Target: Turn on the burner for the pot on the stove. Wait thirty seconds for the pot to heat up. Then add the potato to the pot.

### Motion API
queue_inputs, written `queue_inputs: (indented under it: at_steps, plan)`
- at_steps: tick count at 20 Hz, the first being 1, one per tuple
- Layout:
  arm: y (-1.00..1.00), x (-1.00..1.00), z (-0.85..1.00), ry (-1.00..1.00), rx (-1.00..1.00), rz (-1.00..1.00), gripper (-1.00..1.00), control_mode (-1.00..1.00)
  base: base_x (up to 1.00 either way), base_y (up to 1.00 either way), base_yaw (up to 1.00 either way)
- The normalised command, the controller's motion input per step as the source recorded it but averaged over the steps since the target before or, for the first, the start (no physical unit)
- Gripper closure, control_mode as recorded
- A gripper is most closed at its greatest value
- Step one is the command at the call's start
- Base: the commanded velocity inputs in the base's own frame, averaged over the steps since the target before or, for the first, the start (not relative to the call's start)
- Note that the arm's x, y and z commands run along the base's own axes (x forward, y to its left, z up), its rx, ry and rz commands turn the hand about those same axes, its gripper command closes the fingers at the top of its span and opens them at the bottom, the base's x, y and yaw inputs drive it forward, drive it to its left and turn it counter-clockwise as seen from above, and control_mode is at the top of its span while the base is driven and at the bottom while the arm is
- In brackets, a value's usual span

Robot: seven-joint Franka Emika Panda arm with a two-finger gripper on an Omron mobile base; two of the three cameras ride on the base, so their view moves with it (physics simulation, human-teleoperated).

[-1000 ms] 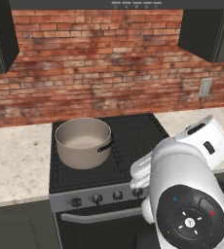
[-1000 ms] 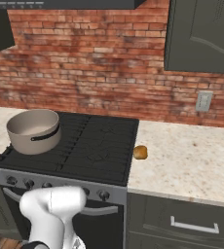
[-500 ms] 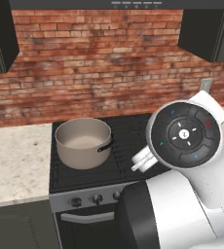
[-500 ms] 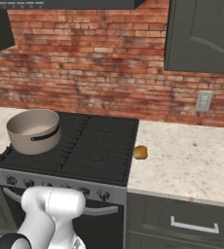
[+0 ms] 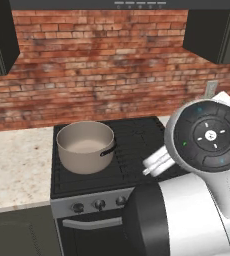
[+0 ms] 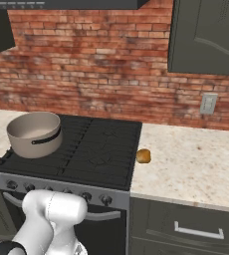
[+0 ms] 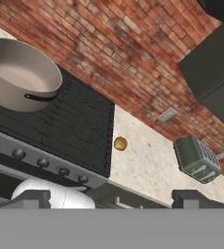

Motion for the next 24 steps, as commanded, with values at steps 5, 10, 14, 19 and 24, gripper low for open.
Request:
queue_inputs:
  at_steps: [5,10,14,19,24]
  plan:
    - [-0.04,0.00,0.15,0.21,0.00,0.00,-1.00,-1.00,0.00,0.00,0.00]
    - [-0.04,0.08,0.00,0.33,0.00,0.00,-1.00,-1.00,0.00,0.00,0.00]
    - [-0.09,0.09,0.00,0.33,0.00,0.00,-1.00,-1.00,0.00,0.00,0.00]
    - [0.00,0.20,0.01,0.36,-0.03,0.00,-1.00,-1.00,0.00,0.00,0.00]
    - [0.00,0.15,-0.09,0.14,0.00,0.00,-1.00,-1.00,0.00,0.00,0.00]
